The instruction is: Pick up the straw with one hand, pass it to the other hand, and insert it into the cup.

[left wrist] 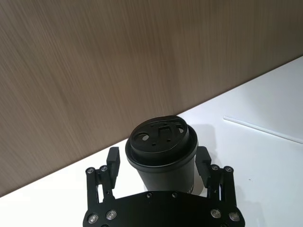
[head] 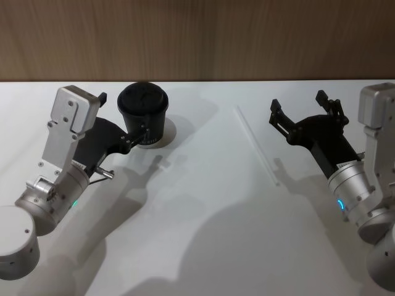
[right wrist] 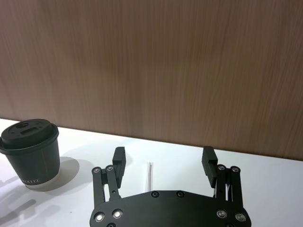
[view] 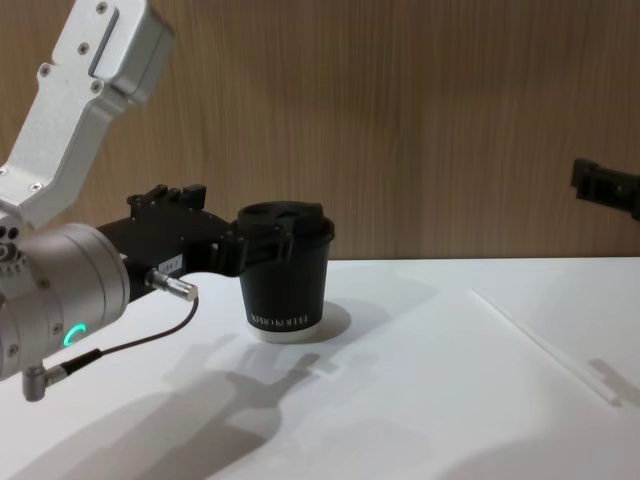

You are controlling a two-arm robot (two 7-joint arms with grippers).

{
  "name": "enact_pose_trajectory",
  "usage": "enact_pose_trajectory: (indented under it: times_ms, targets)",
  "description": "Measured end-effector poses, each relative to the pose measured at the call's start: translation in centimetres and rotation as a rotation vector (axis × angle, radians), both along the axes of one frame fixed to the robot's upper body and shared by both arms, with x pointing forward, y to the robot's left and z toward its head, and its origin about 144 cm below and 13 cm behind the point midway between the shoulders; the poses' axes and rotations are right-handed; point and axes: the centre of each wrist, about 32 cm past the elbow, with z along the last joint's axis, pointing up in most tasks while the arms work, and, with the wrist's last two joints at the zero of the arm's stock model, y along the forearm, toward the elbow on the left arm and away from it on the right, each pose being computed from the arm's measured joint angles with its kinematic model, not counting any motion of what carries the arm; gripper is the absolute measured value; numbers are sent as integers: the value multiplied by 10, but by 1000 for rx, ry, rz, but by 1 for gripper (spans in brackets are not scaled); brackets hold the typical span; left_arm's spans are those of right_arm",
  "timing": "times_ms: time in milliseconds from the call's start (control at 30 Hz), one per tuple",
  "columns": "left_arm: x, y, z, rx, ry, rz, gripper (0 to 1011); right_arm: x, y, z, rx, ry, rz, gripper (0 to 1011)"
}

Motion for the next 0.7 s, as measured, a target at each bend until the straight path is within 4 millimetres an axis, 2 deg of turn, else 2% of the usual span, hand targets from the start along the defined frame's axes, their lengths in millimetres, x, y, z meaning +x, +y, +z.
enact_pose_trajectory:
  times_ms: [700]
  targets:
    - [0,0,0,0,0,0,1002,0,0,0,0,0,0,1001]
